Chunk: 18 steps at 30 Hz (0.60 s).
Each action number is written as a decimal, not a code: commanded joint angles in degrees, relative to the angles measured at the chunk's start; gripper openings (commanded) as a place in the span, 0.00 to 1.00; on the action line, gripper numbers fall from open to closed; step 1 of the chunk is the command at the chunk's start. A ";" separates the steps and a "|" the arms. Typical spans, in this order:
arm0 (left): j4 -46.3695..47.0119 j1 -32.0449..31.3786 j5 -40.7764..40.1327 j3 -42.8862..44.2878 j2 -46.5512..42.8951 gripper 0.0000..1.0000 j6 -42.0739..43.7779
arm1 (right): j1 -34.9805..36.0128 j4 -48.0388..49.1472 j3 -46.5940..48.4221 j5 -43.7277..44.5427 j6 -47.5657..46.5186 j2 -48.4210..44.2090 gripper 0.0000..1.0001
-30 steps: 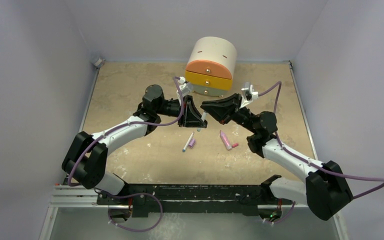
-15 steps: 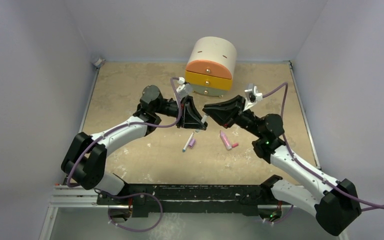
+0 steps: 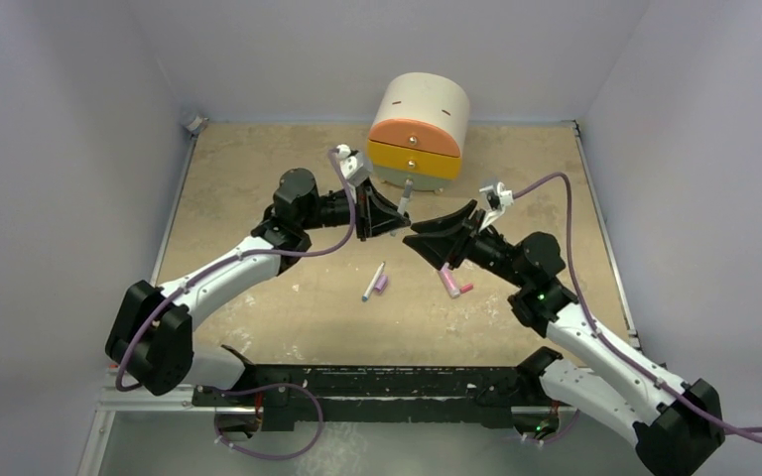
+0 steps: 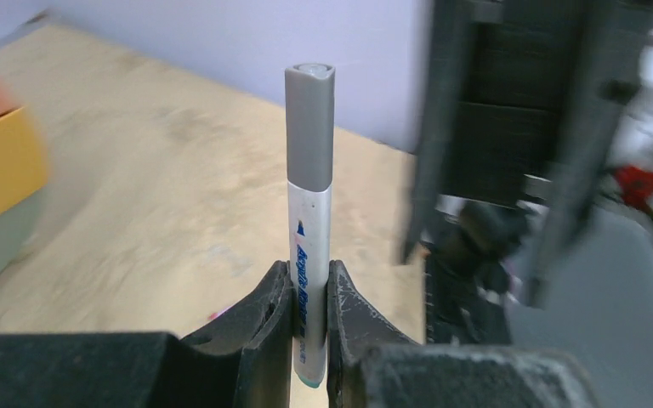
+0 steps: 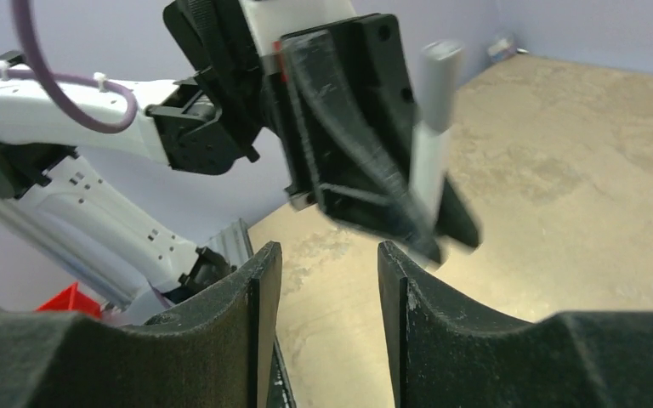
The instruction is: Insert the pens into the pen caps
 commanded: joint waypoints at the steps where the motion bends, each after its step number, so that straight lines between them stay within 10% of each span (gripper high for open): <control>1: -16.33 0.96 -30.85 3.52 0.82 0.00 7.75 | -0.02 -6.41 -1.33 8.41 0.37 -6.99 0.47; 7: -30.95 1.79 -54.92 8.02 8.44 0.00 4.71 | -0.06 -21.77 0.78 21.04 -4.69 -10.24 0.40; 18: -49.75 1.87 -71.16 8.92 15.77 0.00 2.26 | -0.06 -21.81 1.54 19.24 -6.25 -2.69 0.38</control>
